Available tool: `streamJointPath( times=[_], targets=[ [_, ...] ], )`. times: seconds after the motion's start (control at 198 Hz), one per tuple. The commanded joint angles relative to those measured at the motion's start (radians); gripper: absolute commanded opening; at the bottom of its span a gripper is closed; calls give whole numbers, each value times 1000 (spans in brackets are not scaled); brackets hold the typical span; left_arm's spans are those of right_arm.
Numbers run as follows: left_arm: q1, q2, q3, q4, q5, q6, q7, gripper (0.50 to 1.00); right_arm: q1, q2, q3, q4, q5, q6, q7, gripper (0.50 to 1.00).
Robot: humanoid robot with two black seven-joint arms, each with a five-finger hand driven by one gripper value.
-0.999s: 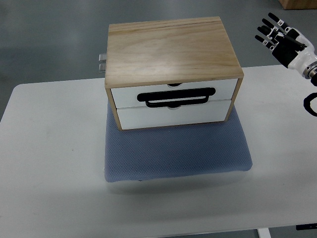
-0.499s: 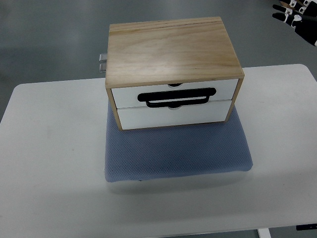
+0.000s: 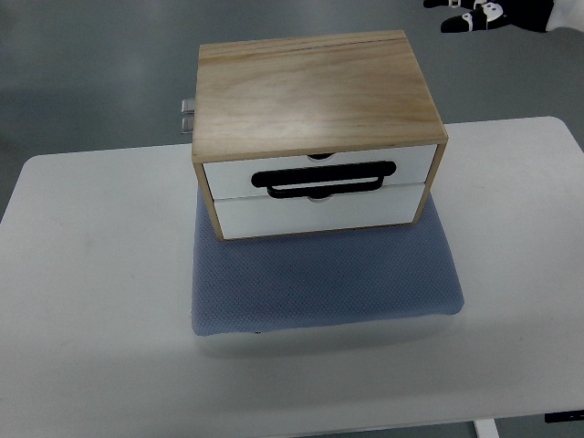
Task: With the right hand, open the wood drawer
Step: 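Swing the right hand over the cabinet toward the upper drawer handle, then lower the right hand and hook fingers around the upper black handle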
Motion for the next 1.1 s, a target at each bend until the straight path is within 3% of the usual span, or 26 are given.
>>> streamJointPath(
  times=[0.0,0.197,0.343,0.742,1.095],
  targets=[
    [-1,0,0,0,0,0,0,1000,91,3,-89,90,-53,0,0,932],
    [-1,0,0,0,0,0,0,1000,191,41,-180,233,-131,0,-9,932],
    [1,0,0,0,0,0,0,1000,246,103,-262,281,-205,0,-18,930],
    [1,0,0,0,0,0,0,1000,261,206,-322,293,-234,0,-152,926],
    [1,0,0,0,0,0,0,1000,246,224,-332,294,-243,-37,-218,926]
  ],
)
